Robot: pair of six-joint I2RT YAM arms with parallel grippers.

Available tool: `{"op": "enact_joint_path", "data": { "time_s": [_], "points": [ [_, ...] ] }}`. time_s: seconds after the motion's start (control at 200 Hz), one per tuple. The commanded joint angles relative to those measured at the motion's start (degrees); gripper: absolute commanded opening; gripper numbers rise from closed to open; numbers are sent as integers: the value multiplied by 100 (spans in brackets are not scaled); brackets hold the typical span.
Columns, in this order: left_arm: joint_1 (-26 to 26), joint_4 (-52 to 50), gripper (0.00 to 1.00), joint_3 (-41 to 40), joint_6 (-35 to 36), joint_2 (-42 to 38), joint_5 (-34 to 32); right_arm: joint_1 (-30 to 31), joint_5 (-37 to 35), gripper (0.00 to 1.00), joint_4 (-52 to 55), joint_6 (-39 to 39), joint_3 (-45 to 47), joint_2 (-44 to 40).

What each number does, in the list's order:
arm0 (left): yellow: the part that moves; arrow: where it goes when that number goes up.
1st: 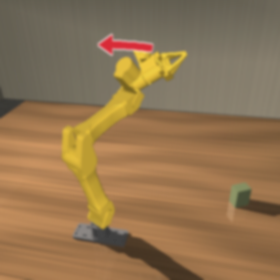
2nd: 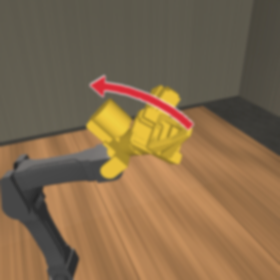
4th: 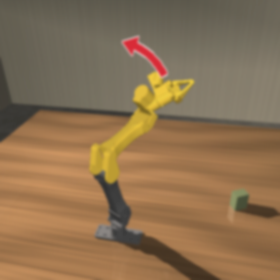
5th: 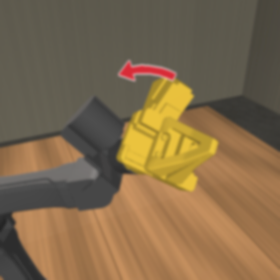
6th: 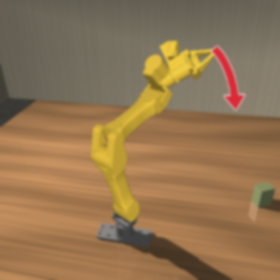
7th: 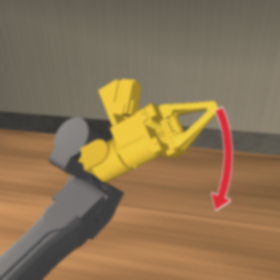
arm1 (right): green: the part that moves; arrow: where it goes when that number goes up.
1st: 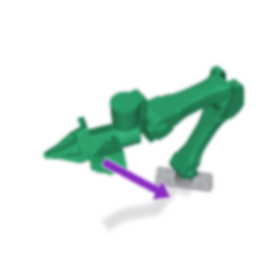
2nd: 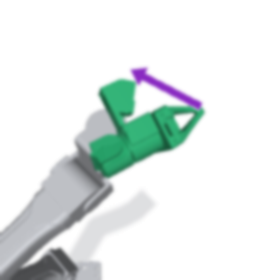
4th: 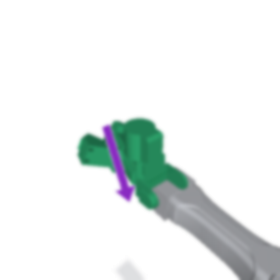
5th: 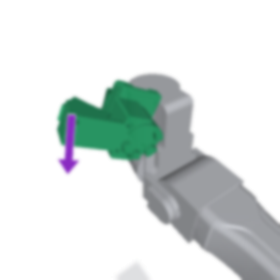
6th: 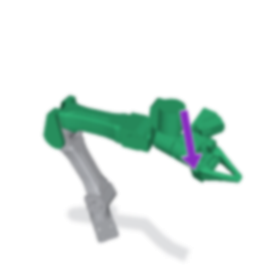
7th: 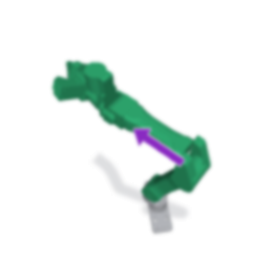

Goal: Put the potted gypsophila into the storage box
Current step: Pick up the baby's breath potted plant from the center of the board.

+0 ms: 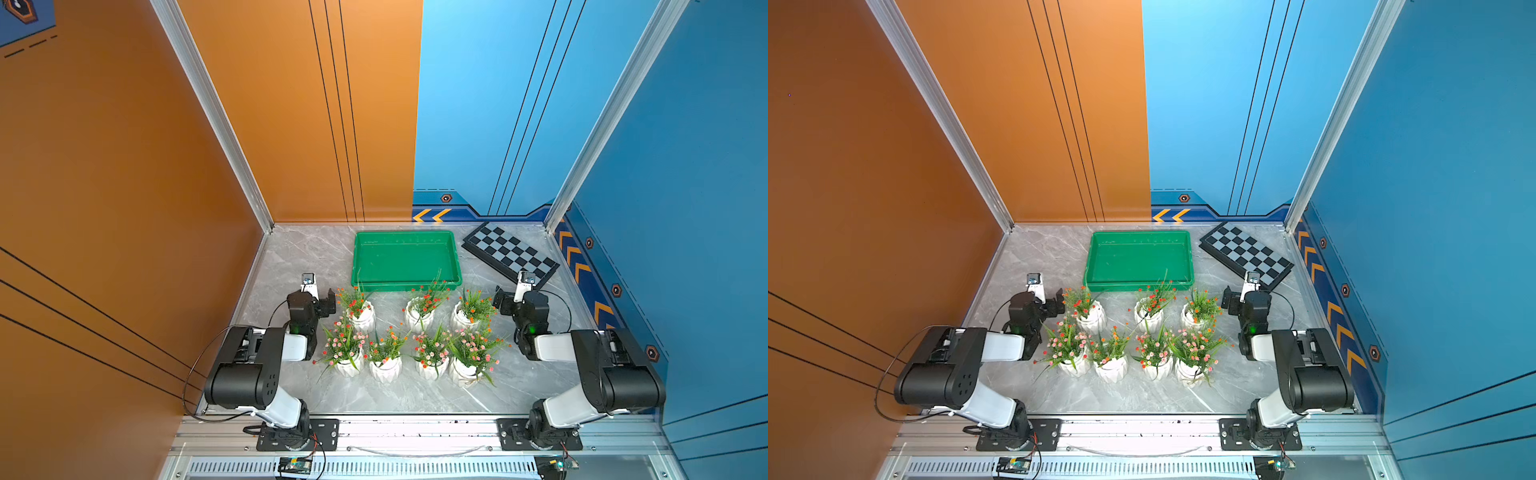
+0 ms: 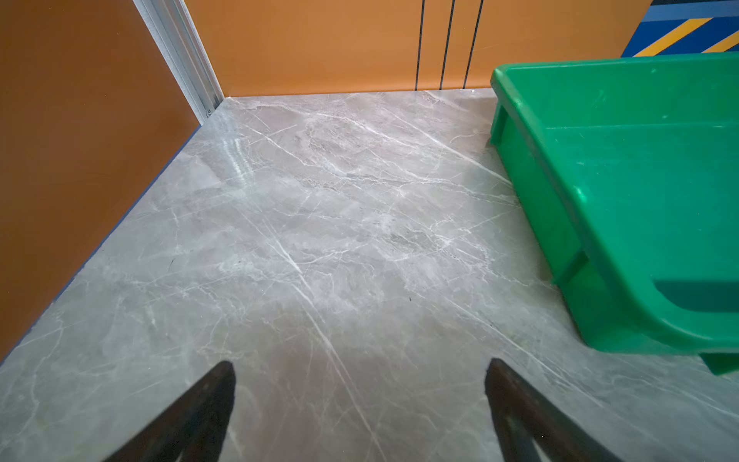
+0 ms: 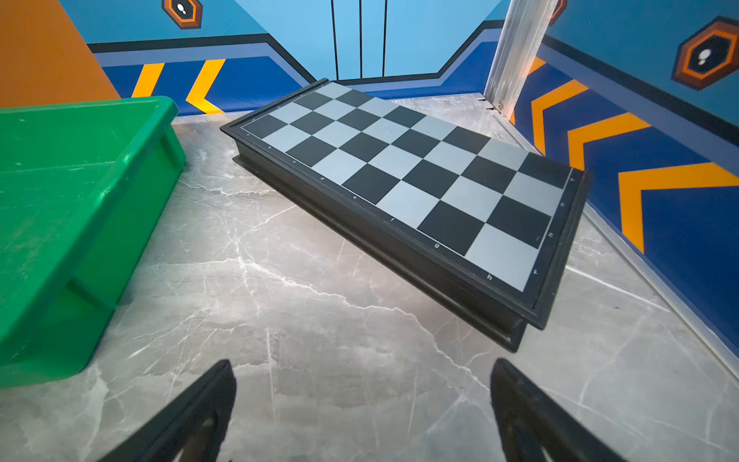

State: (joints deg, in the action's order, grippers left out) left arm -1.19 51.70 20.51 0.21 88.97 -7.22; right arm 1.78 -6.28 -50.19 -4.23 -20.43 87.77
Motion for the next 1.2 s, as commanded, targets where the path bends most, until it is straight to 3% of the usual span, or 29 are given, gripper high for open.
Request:
{"op": "enact_joint_path", "data": {
  "time_s": [0.0, 1.196],
  "points": [
    [-22, 112, 98, 116, 32, 51, 15, 6, -149, 100, -138, 107, -109, 74],
    [158, -58, 98, 151, -88, -101, 318, -128, 99, 100, -184, 20, -87, 74]
  ]
}}
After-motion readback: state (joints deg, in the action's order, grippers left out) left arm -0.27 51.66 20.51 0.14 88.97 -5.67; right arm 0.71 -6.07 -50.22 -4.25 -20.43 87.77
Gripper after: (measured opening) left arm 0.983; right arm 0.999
